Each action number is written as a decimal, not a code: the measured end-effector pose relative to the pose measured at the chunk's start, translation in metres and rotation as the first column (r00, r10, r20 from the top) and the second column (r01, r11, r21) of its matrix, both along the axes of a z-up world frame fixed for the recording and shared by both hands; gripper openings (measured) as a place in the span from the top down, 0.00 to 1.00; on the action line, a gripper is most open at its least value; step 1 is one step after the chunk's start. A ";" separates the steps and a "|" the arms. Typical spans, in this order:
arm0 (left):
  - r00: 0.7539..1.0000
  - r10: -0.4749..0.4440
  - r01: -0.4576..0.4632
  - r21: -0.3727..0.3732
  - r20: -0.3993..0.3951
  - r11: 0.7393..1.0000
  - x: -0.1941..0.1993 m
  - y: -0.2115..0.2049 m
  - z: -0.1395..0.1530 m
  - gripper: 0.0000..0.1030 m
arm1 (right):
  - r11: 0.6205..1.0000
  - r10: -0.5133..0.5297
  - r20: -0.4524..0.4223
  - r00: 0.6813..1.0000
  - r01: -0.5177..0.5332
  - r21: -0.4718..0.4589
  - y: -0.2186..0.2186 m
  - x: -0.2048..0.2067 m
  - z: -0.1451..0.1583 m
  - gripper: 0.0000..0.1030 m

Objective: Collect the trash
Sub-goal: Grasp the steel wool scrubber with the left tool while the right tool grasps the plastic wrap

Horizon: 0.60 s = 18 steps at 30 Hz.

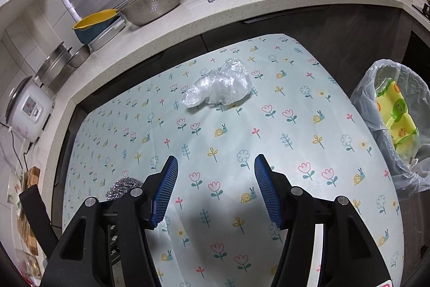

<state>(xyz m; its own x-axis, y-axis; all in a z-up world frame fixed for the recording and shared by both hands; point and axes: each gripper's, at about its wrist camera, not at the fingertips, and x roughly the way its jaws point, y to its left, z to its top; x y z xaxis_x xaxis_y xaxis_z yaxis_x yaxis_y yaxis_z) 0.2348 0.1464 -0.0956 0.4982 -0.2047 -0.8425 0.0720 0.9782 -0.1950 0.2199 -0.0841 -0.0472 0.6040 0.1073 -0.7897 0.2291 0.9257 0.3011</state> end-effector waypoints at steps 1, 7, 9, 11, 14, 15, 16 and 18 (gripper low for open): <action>1.000 0.000 0.000 -0.006 -0.006 1.000 0.001 0.000 -0.002 0.10 | 1.000 0.000 -0.003 1.000 0.000 0.001 0.000 0.002 -0.001 0.44; 1.000 -0.021 0.021 -0.019 -0.006 1.000 0.007 -0.006 -0.007 0.19 | 1.000 -0.003 -0.017 1.000 0.003 0.000 -0.005 0.012 -0.012 0.44; 0.999 -0.046 0.046 -0.025 -0.003 0.999 0.008 -0.009 -0.006 0.33 | 1.000 -0.005 -0.016 1.000 0.005 -0.007 -0.007 0.016 -0.013 0.42; 0.999 -0.048 0.047 -0.033 -0.010 0.998 0.012 -0.010 -0.004 0.35 | 1.000 -0.006 -0.010 1.000 0.006 -0.011 -0.010 0.023 -0.013 0.40; 0.999 -0.042 0.041 -0.051 -0.017 0.998 0.017 -0.010 -0.003 0.37 | 1.000 -0.003 0.003 1.000 0.003 -0.015 -0.013 0.034 -0.011 0.39; 0.999 -0.041 0.040 -0.051 -0.017 0.998 0.019 -0.010 -0.002 0.37 | 1.000 -0.001 0.008 1.000 0.001 -0.016 -0.014 0.039 -0.009 0.39; 0.999 -0.033 0.032 -0.050 -0.017 0.998 0.021 -0.010 -0.002 0.37 | 1.000 0.001 0.014 1.000 -0.001 -0.018 -0.015 0.044 -0.009 0.39; 1.000 -0.021 0.020 -0.057 -0.013 0.998 0.026 -0.009 0.001 0.37 | 1.000 0.004 0.023 1.000 -0.004 -0.025 -0.016 0.054 -0.007 0.39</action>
<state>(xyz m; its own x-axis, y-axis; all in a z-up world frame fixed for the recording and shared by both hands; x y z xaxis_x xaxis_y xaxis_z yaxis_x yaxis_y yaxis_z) 0.2611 0.1375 -0.0949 0.4825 -0.2621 -0.8358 0.0887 0.9639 -0.2511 0.2740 -0.1001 -0.0544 0.6214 0.0904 -0.7782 0.2188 0.9338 0.2832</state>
